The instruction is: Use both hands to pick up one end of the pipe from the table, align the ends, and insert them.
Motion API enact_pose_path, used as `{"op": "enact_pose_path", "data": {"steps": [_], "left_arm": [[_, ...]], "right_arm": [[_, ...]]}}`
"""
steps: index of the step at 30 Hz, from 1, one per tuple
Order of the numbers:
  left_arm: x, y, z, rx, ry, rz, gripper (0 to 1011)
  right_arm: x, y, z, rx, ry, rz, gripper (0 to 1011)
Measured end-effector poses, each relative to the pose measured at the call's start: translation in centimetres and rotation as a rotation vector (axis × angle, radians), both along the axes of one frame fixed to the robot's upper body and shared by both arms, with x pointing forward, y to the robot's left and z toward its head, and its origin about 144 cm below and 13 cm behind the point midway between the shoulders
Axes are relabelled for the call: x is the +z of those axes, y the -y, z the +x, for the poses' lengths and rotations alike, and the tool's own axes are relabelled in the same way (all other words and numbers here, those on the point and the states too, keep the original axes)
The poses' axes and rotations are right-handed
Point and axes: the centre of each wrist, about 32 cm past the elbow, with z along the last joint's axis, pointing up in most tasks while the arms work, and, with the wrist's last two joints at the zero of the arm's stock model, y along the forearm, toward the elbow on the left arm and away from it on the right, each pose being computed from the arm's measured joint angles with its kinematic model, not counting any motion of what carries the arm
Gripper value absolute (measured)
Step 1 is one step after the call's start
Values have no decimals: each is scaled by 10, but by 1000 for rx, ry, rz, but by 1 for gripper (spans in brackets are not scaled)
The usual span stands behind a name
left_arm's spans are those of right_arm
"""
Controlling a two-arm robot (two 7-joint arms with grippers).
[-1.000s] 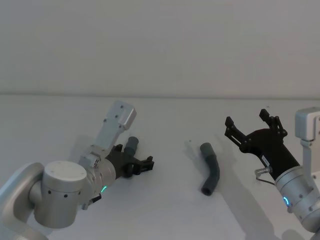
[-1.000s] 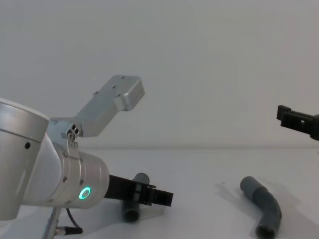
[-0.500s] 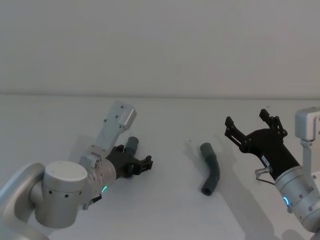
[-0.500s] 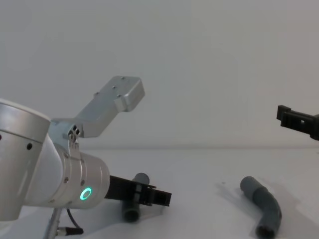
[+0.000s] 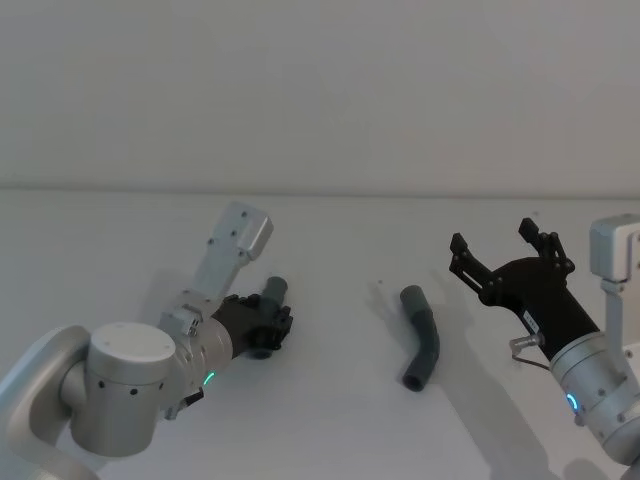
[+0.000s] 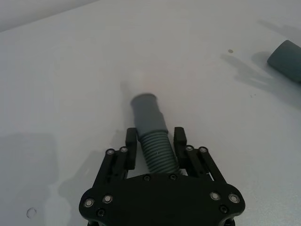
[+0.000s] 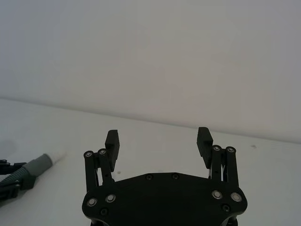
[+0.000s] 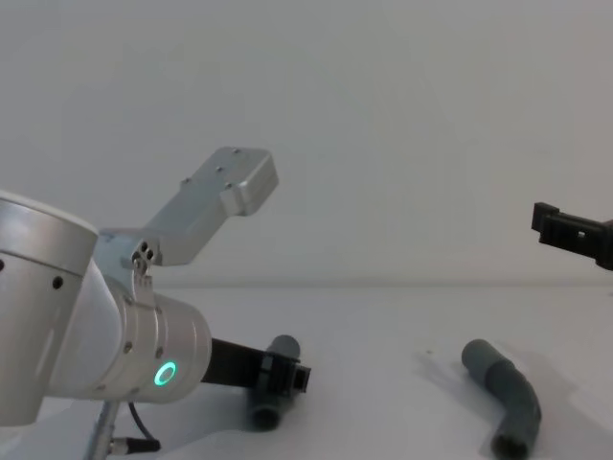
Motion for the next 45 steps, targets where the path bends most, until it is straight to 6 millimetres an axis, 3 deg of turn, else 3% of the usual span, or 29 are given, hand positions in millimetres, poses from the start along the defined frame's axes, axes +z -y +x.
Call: {"op": "enact_pose_path", "data": {"steps": [3, 7, 25, 45], "left_arm": [[0, 0, 0, 0, 0, 0, 387], [0, 0, 0, 0, 0, 0, 342], [0, 0, 0, 0, 0, -1, 342], [0, 0, 0, 0, 0, -1, 342]], "right_arm": [[0, 0, 0, 0, 0, 0, 1000], [0, 0, 0, 0, 0, 0, 1000], [0, -1, -1, 2, -14, -8, 1000], [17, -8, -15, 87, -214, -138, 1000]]}}
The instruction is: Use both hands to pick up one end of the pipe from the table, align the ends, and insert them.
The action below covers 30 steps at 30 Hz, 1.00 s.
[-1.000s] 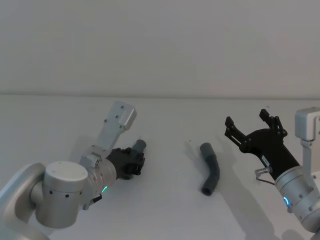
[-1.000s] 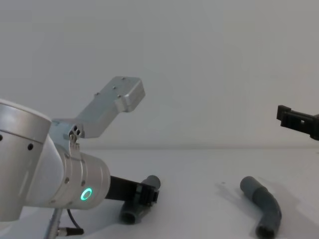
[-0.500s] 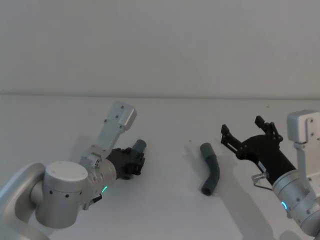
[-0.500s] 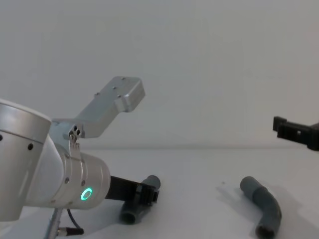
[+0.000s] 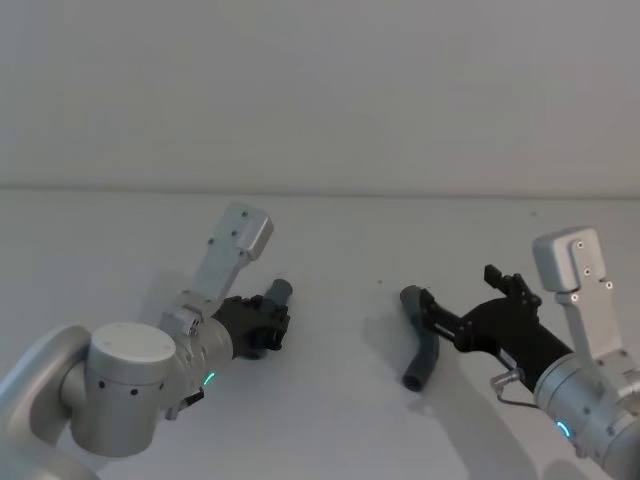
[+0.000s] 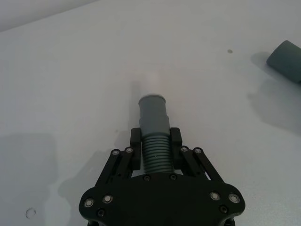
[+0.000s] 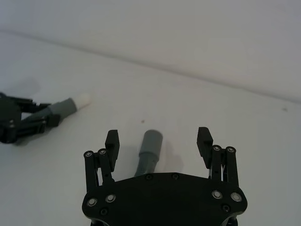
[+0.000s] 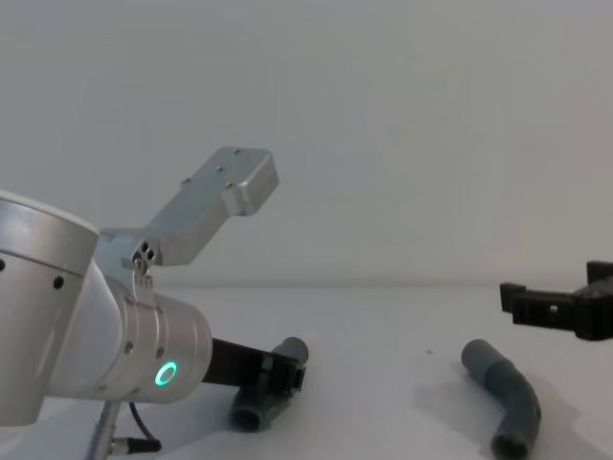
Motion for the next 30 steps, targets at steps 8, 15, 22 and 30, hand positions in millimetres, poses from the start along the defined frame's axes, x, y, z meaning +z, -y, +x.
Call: {"op": "enact_pose_path", "data": {"steps": [8, 15, 22, 30], "left_arm": [[0, 0, 0, 0, 0, 0, 342], [0, 0, 0, 0, 0, 0, 342], [0, 0, 0, 0, 0, 0, 342], [0, 0, 0, 0, 0, 0, 342]], "right_arm": [[5, -2, -2, 12, -60, -20, 1000], [7, -1, 1, 21, -88, -40, 1000], [4, 3, 7, 22, -105, -60, 1000], [-1, 7, 17, 19, -139, -75, 1000]]}}
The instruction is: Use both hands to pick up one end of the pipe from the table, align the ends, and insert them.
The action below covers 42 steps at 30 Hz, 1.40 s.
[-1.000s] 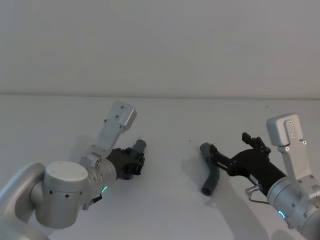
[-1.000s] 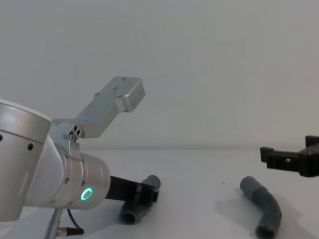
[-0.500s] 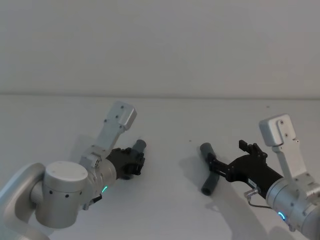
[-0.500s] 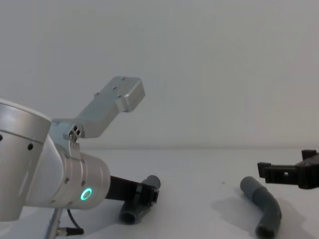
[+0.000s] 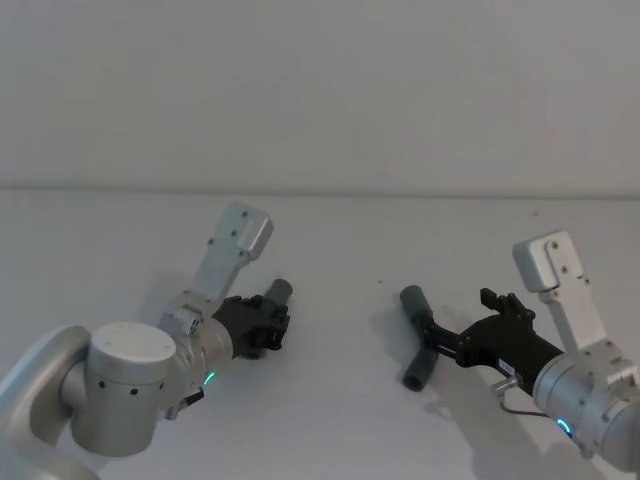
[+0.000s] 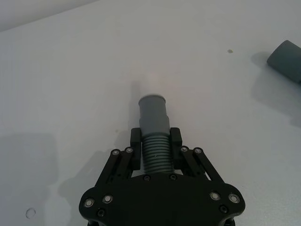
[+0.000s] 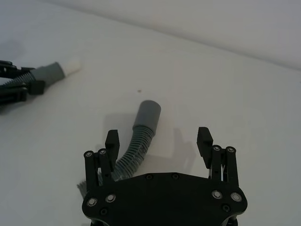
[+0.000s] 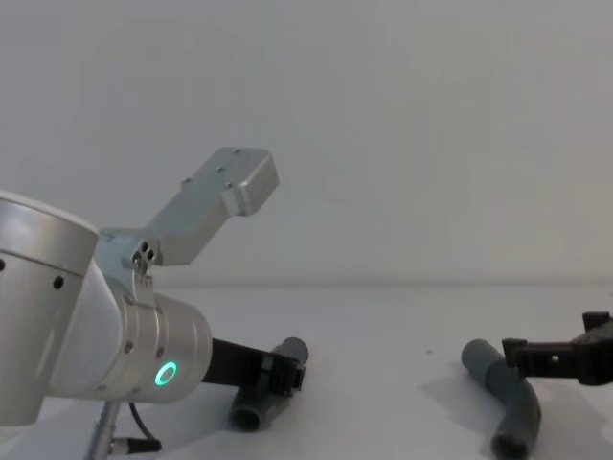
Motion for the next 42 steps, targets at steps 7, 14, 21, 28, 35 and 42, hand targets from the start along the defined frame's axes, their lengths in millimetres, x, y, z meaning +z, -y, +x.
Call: {"op": "enact_pose_path", "data": {"steps": [7, 14, 21, 28, 35, 42], "left_arm": [[0, 0, 0, 0, 0, 0, 342], [0, 0, 0, 0, 0, 0, 342], [0, 0, 0, 0, 0, 0, 342], [0, 0, 0, 0, 0, 0, 342], [0, 0, 0, 0, 0, 0, 342], [0, 0, 0, 0, 0, 0, 342]], "right_arm": [[-4, 1, 5, -3, -34, -3, 1000], [-8, 1, 8, 1, -63, 2, 1000], [-9, 1, 10, 5, -83, 11, 1000], [-9, 0, 13, 7, -94, 16, 1000], [-10, -2, 16, 14, -103, 19, 1000], [-10, -6, 18, 27, -112, 19, 1000]]}}
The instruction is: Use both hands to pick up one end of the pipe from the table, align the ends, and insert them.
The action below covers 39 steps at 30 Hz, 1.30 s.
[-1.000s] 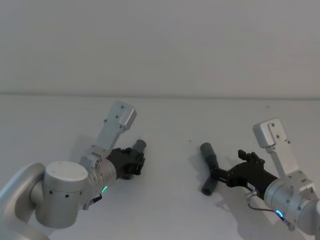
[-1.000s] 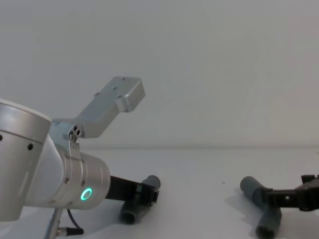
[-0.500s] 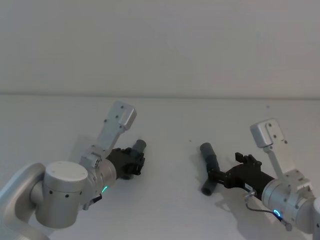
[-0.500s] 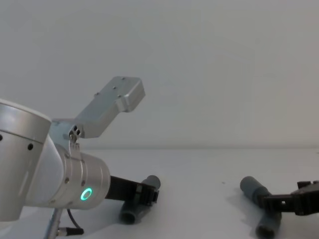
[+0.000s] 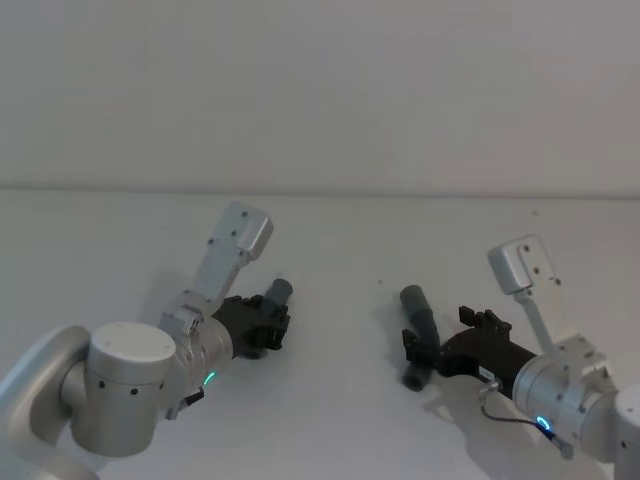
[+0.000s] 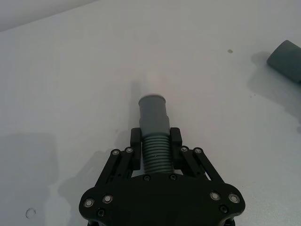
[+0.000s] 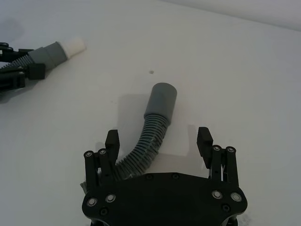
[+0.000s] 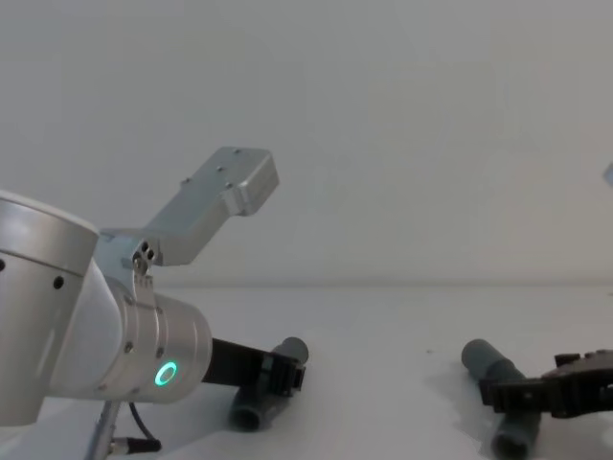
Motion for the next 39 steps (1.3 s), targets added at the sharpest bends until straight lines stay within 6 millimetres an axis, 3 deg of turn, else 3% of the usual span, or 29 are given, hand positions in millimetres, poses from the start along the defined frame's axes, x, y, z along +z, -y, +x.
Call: {"op": "enact_pose_path", "data": {"steps": [34, 39], "left_arm": [[0, 0, 0, 0, 0, 0, 342], [0, 0, 0, 0, 0, 0, 342]], "right_arm": [[0, -9, 8, 23, -39, 1, 1000], [0, -9, 8, 27, -43, 5, 924]]}}
